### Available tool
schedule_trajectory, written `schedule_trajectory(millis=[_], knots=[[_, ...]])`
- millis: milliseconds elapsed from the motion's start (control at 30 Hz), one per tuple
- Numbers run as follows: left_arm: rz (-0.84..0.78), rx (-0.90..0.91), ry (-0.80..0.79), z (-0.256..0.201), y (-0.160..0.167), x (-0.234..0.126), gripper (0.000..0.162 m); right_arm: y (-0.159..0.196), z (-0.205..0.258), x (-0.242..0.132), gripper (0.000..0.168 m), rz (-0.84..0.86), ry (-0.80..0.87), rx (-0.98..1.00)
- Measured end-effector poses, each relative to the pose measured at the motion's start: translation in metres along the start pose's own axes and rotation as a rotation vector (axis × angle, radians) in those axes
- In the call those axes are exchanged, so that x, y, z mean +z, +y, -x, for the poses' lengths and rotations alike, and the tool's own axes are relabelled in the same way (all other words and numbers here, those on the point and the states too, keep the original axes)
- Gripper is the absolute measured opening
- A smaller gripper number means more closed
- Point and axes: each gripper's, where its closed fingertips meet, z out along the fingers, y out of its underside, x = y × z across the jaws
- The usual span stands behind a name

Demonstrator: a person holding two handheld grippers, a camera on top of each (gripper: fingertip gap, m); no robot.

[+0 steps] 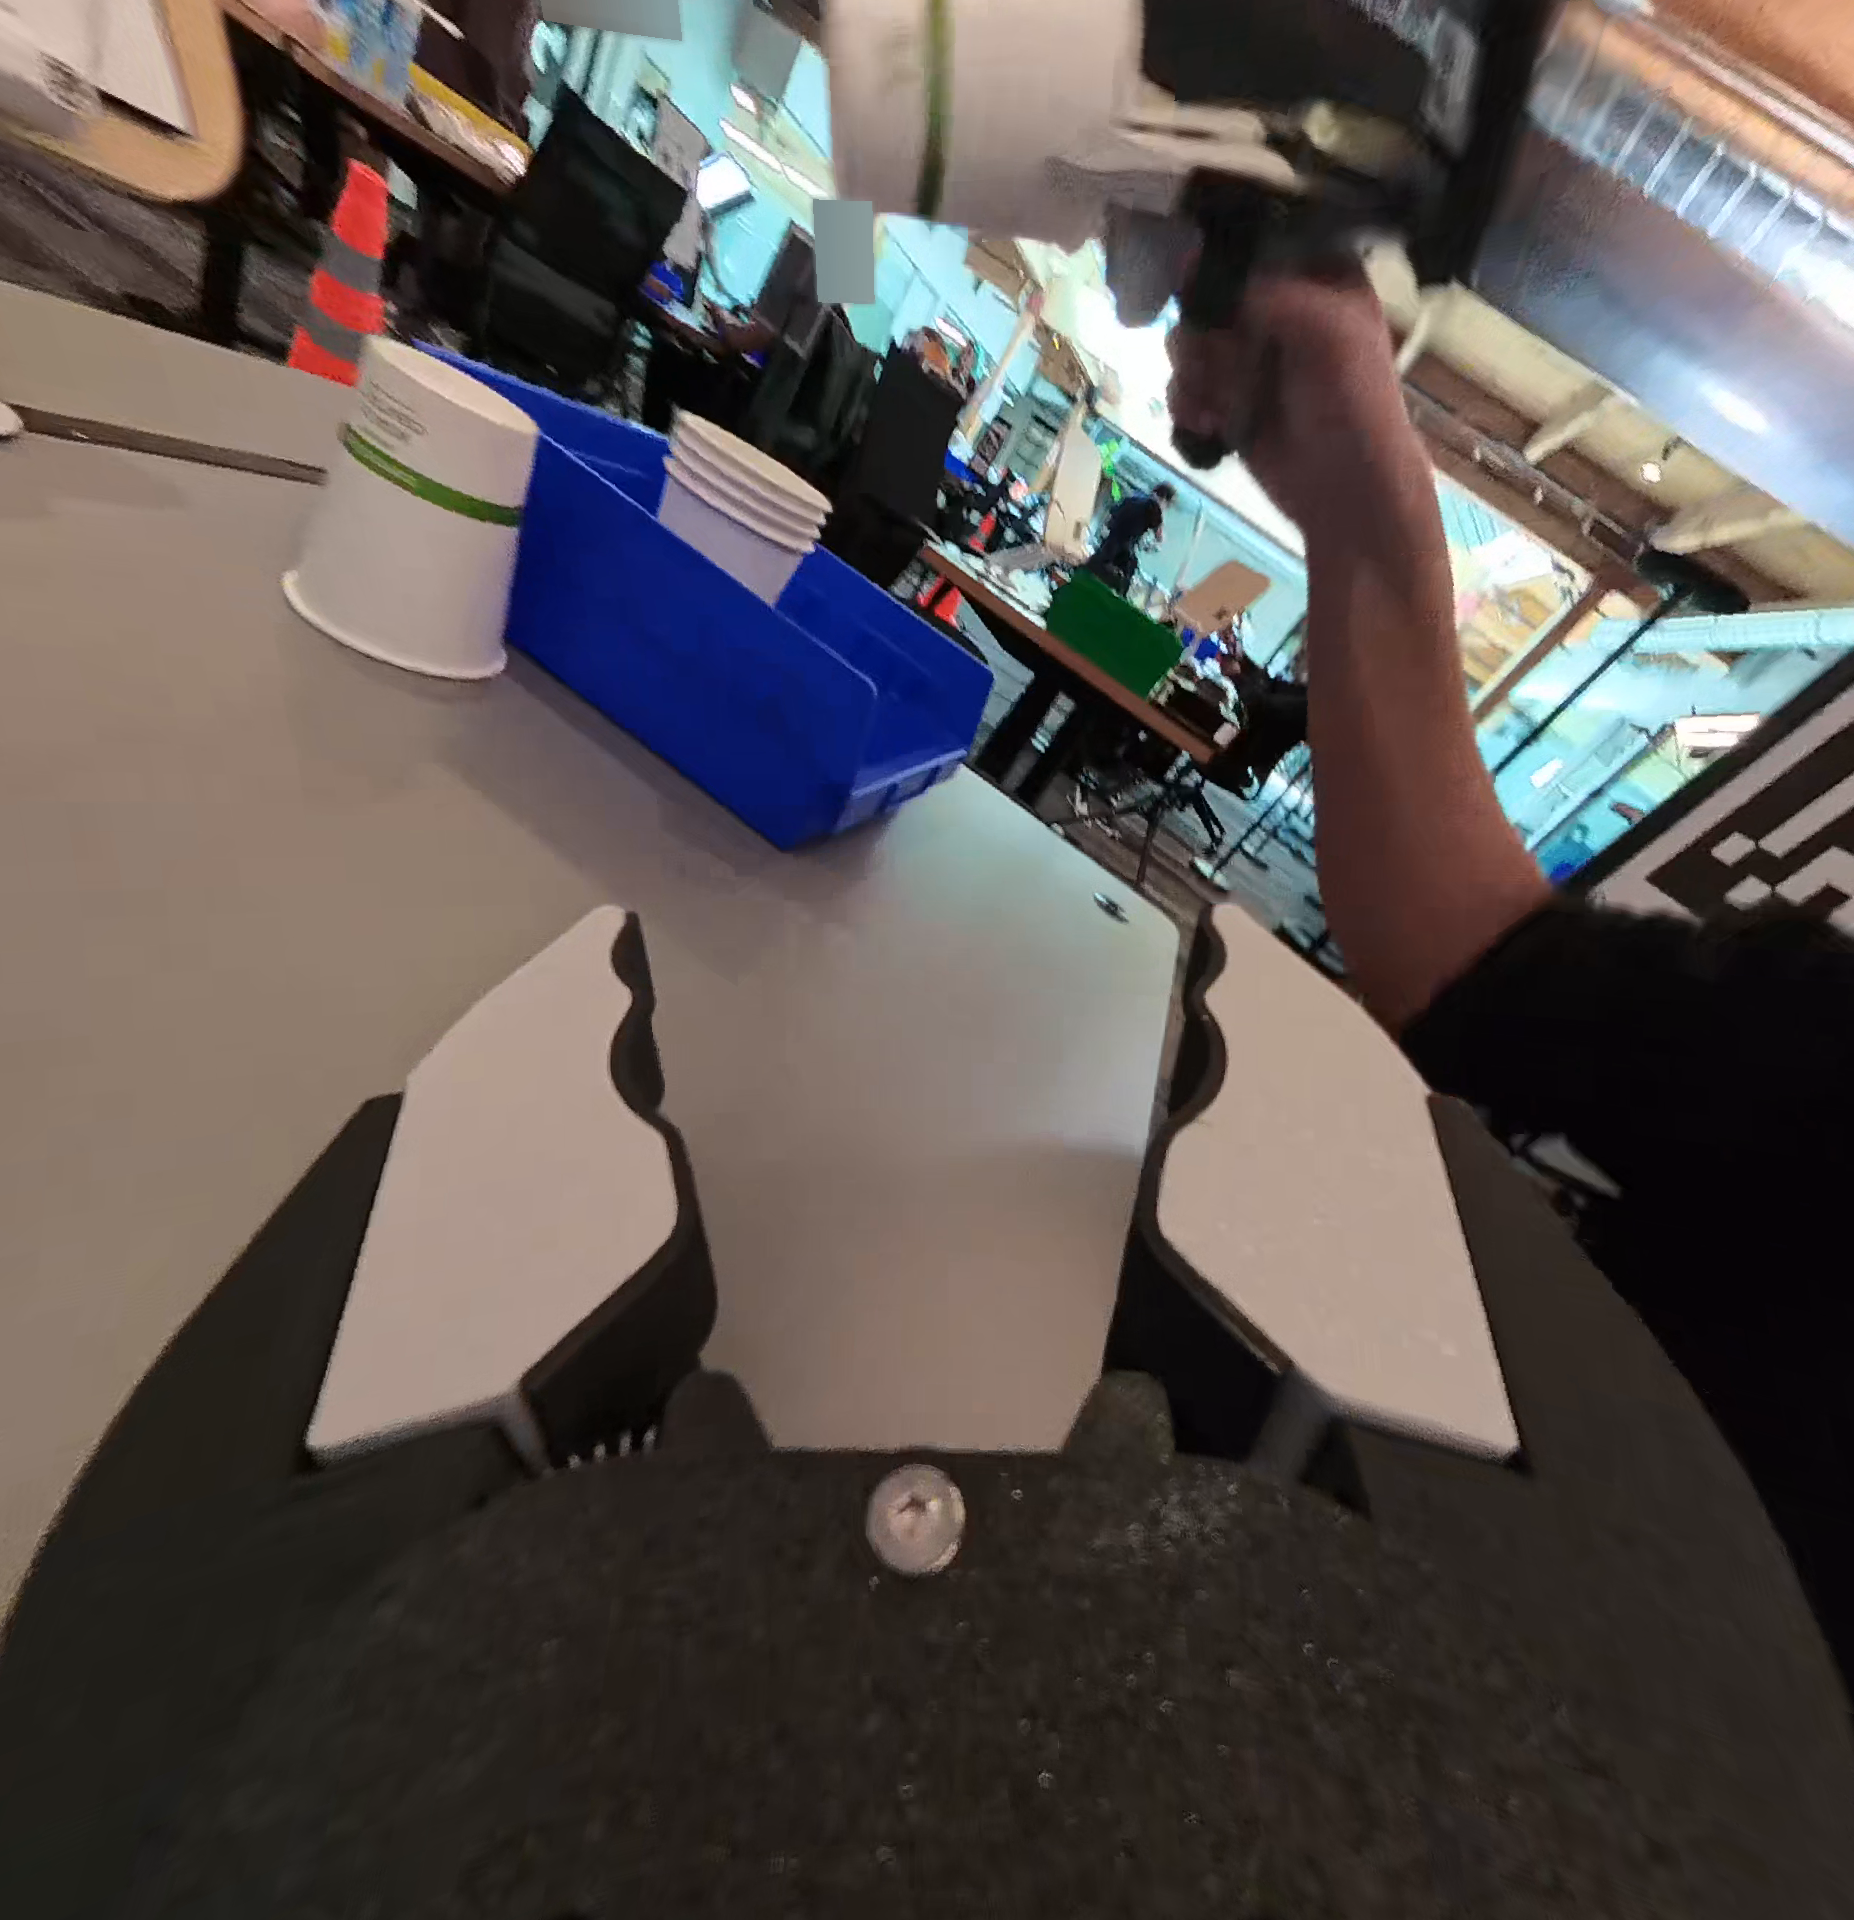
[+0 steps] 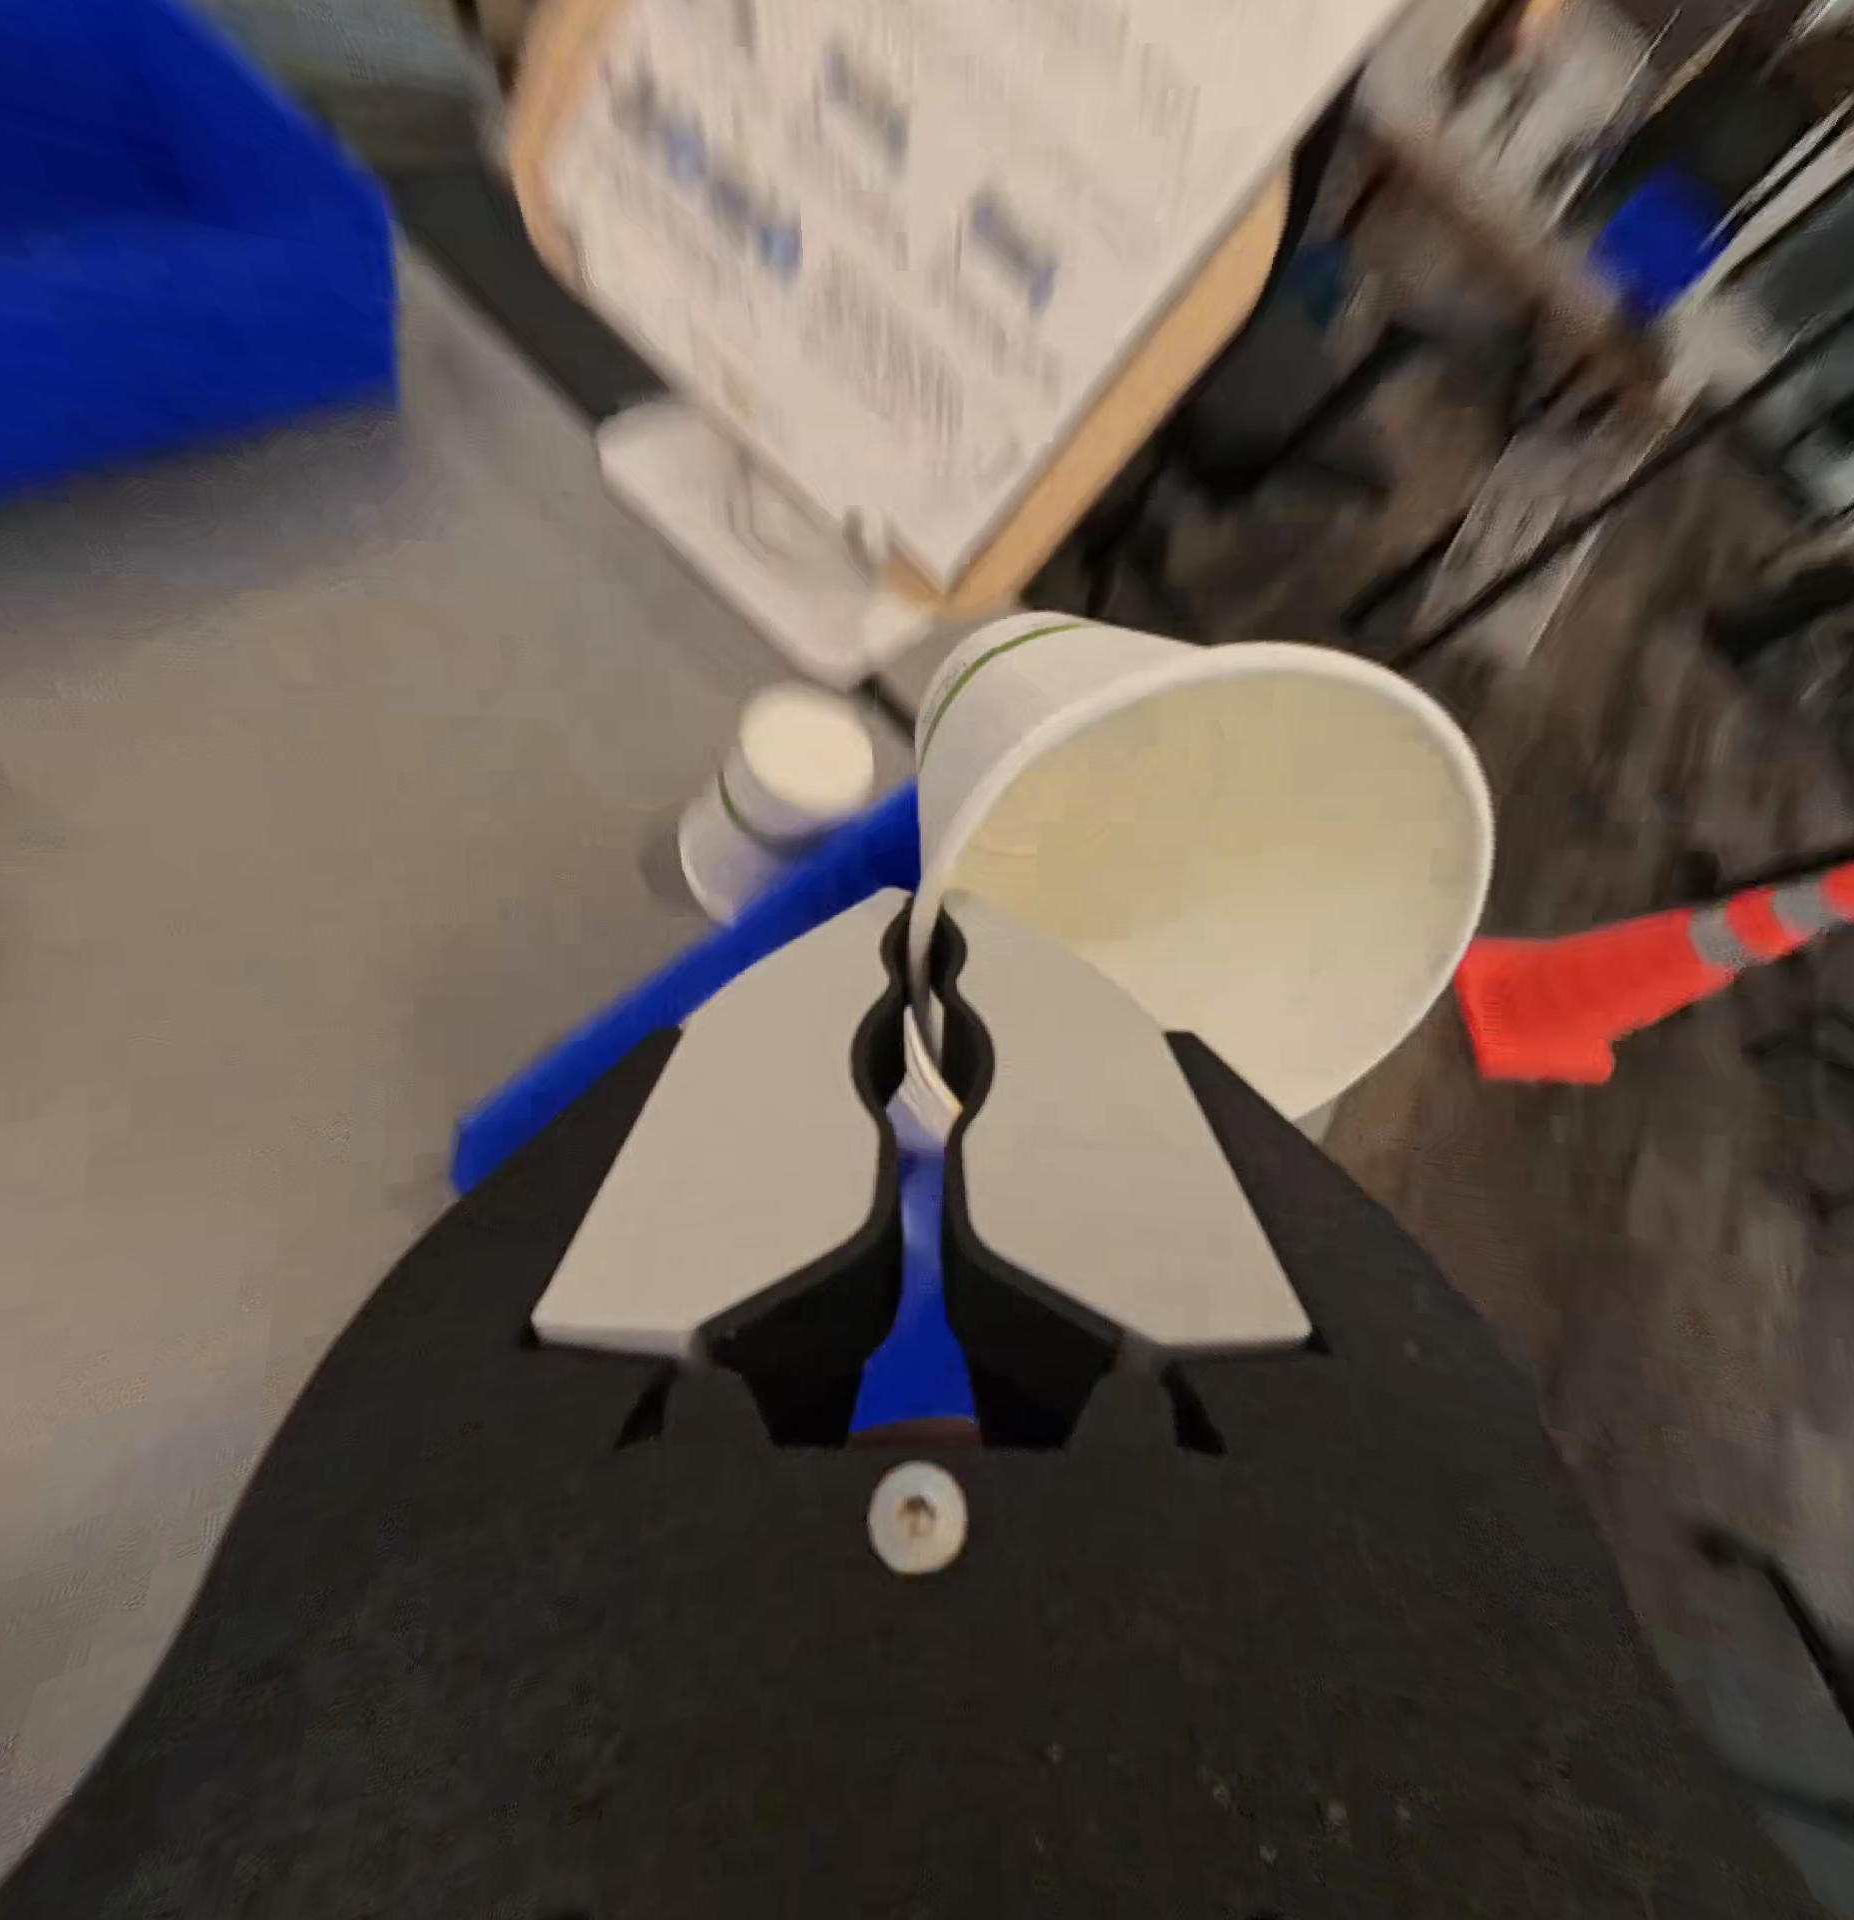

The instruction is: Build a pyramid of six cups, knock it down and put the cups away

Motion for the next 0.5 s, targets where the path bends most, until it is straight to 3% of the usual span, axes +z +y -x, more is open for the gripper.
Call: schedule_trajectory(millis=[100, 267, 433, 500], knots=[[0.065, 0.037, -0.019, 0.003, 0.012, 0.005, 0.094, 0.045, -0.023, 0.028, 0.001, 0.338, -0.121, -0.039], [0.116, 0.080, -0.053, 0.009, 0.021, 0.008, 0.093, 0.097, -0.024, 0.066, 0.000, 0.681, -0.256, -0.128], [0.142, 0.153, -0.107, 0.014, 0.022, 0.004, 0.092, 0.129, -0.004, 0.101, 0.002, 0.818, -0.384, -0.082], [0.138, 0.163, -0.113, 0.014, 0.021, 0.003, 0.092, 0.124, 0.002, 0.108, 0.009, 0.776, -0.429, -0.021]])
